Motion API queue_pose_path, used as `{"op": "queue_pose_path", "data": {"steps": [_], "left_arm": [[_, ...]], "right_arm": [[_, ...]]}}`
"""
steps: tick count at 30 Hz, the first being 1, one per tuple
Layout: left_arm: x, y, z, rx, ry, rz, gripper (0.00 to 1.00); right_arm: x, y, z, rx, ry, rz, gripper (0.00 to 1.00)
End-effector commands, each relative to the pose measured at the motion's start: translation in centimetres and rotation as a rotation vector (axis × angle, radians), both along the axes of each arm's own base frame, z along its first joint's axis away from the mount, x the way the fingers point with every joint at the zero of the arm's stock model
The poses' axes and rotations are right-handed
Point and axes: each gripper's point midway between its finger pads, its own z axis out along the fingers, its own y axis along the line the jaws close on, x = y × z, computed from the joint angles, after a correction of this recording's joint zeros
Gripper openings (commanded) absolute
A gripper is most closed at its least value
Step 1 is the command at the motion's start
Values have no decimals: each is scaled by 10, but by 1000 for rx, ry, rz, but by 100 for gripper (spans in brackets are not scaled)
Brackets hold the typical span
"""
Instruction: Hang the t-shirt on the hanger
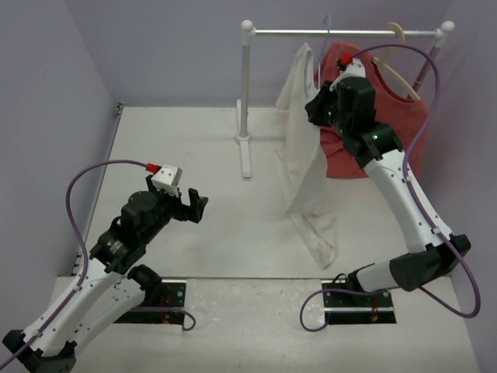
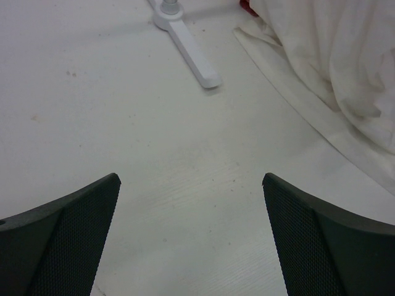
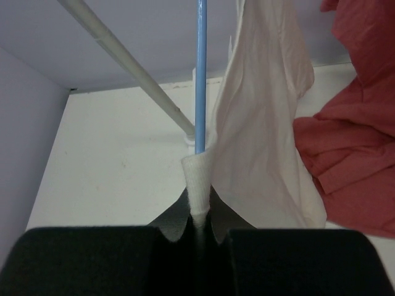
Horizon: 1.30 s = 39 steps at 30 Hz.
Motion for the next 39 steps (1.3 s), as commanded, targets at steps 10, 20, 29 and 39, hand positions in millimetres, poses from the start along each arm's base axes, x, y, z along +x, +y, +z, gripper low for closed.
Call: {"op": "queue_pose_path", "data": {"steps": [10,20,29,39], "left_arm": [[2,-7,4,-23,-22,-29,100],[0,-10,4,-27,-25,-49,100],[0,-9,5,-28,-28,-49,100],[25,70,-16,106,90,484,100]], "right_arm": [[70,9,28,86,-87,-15,0],[73,20,-27,108,-8,16,0],[71,19,-46,96,18,12,25],[28,-14,-6,15,-74,-35,99]]}}
